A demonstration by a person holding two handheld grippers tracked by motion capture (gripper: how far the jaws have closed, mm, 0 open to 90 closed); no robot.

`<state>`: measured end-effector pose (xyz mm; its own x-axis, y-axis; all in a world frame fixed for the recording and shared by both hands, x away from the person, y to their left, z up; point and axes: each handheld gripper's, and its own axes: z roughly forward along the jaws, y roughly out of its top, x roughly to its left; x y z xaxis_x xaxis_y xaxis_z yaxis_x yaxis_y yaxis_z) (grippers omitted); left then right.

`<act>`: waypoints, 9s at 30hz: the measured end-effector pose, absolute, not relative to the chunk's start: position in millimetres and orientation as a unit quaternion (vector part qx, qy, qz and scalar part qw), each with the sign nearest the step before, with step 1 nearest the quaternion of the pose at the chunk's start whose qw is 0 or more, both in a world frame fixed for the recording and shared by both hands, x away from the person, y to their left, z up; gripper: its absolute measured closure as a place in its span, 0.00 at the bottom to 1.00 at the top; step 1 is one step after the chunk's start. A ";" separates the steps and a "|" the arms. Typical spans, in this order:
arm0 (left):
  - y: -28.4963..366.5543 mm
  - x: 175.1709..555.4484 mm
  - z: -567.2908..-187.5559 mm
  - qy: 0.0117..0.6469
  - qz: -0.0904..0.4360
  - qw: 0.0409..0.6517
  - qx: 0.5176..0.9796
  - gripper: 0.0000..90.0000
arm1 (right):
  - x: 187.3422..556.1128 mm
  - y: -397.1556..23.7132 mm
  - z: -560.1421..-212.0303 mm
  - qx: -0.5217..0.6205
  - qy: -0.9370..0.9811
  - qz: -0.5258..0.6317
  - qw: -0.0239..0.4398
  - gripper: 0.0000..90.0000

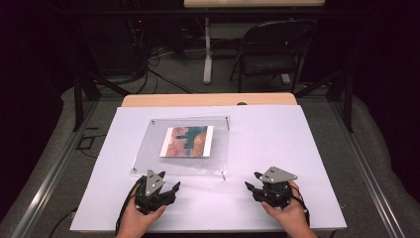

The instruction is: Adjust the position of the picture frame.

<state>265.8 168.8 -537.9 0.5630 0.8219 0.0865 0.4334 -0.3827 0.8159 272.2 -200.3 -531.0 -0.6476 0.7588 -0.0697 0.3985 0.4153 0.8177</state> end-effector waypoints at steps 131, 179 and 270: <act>151.4 370.6 -532.4 0.581 0.092 0.303 0.750 1.00 | 302.4 -105.1 -559.3 0.287 0.843 0.438 0.120 0.95; 143.3 290.0 -539.6 0.479 0.133 0.380 0.780 0.52 | 297.2 -147.4 -540.2 0.322 0.821 0.457 0.117 0.53; 119.2 286.8 -542.9 0.458 0.074 0.383 0.799 0.95 | 377.9 -195.1 -551.8 0.445 0.776 0.405 0.193 0.95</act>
<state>286.8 119.2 -542.9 0.5696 0.7884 -0.2324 0.6744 -0.2866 0.6805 377.9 -195.1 -551.8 -0.5304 0.8456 0.0604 0.5334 0.2775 0.7990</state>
